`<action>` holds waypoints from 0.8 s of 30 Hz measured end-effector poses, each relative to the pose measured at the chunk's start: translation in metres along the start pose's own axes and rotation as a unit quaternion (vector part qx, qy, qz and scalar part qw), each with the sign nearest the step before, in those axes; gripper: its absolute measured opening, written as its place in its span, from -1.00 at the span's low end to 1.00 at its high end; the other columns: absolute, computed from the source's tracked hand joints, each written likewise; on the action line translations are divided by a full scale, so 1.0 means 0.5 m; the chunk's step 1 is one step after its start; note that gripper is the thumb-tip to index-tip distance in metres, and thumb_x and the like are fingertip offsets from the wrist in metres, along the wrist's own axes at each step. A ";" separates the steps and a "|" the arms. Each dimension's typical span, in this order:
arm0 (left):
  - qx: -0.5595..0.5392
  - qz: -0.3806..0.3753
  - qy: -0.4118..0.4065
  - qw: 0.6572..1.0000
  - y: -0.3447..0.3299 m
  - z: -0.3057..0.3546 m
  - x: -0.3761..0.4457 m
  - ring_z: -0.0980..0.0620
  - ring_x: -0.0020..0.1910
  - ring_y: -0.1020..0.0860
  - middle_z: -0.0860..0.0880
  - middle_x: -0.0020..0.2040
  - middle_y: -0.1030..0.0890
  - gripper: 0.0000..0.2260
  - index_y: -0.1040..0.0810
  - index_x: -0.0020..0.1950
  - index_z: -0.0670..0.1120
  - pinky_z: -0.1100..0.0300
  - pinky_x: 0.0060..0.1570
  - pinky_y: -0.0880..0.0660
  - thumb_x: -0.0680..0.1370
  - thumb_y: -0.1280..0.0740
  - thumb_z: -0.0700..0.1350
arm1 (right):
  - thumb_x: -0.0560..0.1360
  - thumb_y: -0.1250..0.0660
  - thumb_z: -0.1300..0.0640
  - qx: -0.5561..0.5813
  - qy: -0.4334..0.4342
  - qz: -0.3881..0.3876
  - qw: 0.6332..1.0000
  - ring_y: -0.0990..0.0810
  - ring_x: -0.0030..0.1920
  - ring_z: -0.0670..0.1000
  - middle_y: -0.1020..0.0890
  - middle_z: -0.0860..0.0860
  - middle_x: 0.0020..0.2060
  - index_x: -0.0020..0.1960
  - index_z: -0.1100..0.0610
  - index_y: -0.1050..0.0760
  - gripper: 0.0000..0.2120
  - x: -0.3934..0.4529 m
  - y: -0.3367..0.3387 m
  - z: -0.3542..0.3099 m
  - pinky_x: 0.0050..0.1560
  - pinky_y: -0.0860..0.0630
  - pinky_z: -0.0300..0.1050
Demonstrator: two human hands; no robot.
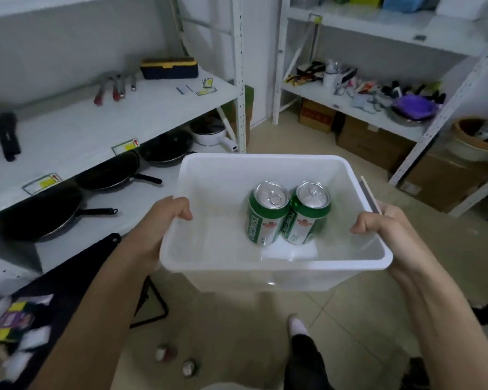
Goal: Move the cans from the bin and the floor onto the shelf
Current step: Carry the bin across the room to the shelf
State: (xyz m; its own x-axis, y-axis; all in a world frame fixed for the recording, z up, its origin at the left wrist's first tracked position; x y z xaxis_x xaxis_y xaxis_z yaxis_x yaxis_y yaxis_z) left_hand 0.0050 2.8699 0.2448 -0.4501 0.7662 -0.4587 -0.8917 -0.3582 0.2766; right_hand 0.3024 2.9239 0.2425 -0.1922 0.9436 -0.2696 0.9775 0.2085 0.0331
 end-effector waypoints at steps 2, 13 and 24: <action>-0.049 0.022 -0.027 0.998 -0.012 0.026 0.030 0.14 -0.61 -0.48 0.02 -0.63 -0.45 -0.79 -0.31 -0.46 -0.18 0.49 -0.70 -0.28 0.34 -0.28 -0.29 | 0.16 -0.22 0.33 -0.016 0.001 -0.029 0.999 -0.53 -0.44 0.07 -0.53 0.18 -0.33 -0.16 0.28 -0.50 -0.75 0.090 0.009 -0.025 -0.52 -0.42 -0.28; -0.162 0.175 0.020 0.971 0.032 0.054 0.096 0.15 -0.62 -0.55 0.02 -0.61 -0.58 -0.84 -0.50 -0.34 -0.15 0.39 -0.59 -0.44 0.18 -0.16 -0.22 | 0.30 -0.18 0.47 -0.105 0.024 -0.294 0.950 -0.59 -0.51 -0.06 -0.61 -0.04 -0.53 -0.24 0.17 -0.53 -0.74 0.466 -0.166 -0.150 -0.55 -0.47 -0.29; -0.250 0.409 0.118 0.870 0.206 -0.076 0.153 0.00 -0.47 -0.47 -0.04 -0.45 -0.50 -0.93 -0.44 -0.32 -0.12 0.21 -0.47 -0.32 0.31 -0.20 -0.25 | 0.24 -0.31 0.40 -0.221 0.036 -0.491 0.842 -0.58 -0.52 -0.10 -0.63 -0.08 -0.55 -0.27 0.10 -0.51 -0.79 0.634 -0.612 -0.148 -0.50 -0.46 -0.21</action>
State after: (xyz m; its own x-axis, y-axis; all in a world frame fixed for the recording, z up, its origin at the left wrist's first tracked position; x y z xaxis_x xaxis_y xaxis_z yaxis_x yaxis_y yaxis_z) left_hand -0.1233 2.8713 0.2061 -0.8881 0.0359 -0.4582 -0.1516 -0.9641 0.2182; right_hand -0.0642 3.1782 0.2184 -0.9090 0.2703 -0.3174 0.2192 0.9575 0.1875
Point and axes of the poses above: each hand's wrist, its own x-axis towards the middle knuckle, its own y-axis out of the back of the hand, z = x × y, the point moved 5 cm from there along x, towards the middle knuckle
